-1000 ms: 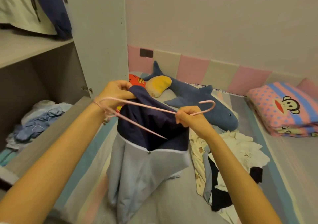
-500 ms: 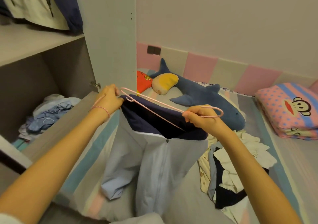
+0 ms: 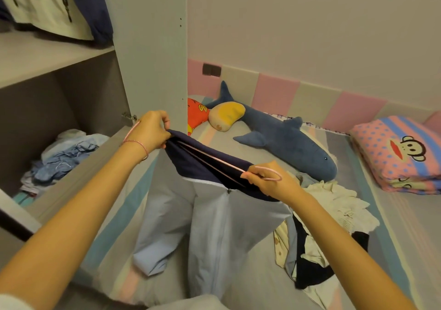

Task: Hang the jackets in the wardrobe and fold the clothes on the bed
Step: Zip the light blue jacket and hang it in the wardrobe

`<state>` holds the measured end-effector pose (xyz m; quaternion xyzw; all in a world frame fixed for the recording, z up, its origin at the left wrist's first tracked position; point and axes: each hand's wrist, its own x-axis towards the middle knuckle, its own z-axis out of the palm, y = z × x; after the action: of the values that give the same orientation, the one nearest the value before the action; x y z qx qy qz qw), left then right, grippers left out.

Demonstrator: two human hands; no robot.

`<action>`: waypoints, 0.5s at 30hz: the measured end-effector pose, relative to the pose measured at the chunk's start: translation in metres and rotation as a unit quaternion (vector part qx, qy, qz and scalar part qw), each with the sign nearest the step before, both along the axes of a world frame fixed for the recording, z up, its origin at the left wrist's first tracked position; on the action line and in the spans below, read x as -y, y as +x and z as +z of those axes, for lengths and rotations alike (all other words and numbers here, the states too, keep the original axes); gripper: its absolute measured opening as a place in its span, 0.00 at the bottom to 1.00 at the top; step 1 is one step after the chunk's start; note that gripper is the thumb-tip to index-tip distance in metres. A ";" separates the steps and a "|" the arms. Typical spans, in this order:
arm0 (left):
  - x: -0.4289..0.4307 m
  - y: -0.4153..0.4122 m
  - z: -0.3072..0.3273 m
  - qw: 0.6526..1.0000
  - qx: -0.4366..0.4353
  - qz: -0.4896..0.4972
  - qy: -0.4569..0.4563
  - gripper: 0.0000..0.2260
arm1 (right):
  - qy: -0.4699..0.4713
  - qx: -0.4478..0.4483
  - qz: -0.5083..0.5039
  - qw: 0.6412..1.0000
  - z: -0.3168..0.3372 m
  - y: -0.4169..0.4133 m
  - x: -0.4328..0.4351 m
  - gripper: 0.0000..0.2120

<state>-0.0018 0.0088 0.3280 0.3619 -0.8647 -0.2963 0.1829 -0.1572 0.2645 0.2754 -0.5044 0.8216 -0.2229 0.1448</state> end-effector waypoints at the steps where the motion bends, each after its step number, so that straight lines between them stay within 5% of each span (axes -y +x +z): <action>1: -0.004 -0.003 0.004 1.000 0.004 -0.009 -0.022 0.03 | 0.003 0.007 -0.005 1.000 -0.002 -0.002 0.002 0.15; 6: -0.033 -0.021 0.025 0.994 -0.018 -0.052 -0.092 0.05 | 0.043 0.011 0.031 0.999 0.009 0.005 0.027 0.15; 10: -0.069 -0.043 0.037 0.967 -0.004 -0.214 -0.135 0.06 | 0.005 -0.028 0.080 0.996 0.035 0.016 0.053 0.11; 15: -0.061 -0.046 0.031 0.948 -0.064 -0.312 -0.022 0.09 | -0.103 0.109 0.007 0.989 0.064 -0.006 0.050 0.11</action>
<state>-0.0480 0.0702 0.3587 0.0500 -0.9274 -0.3418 0.1438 -0.1627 0.2146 0.3395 -0.4951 0.7700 -0.3590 0.1818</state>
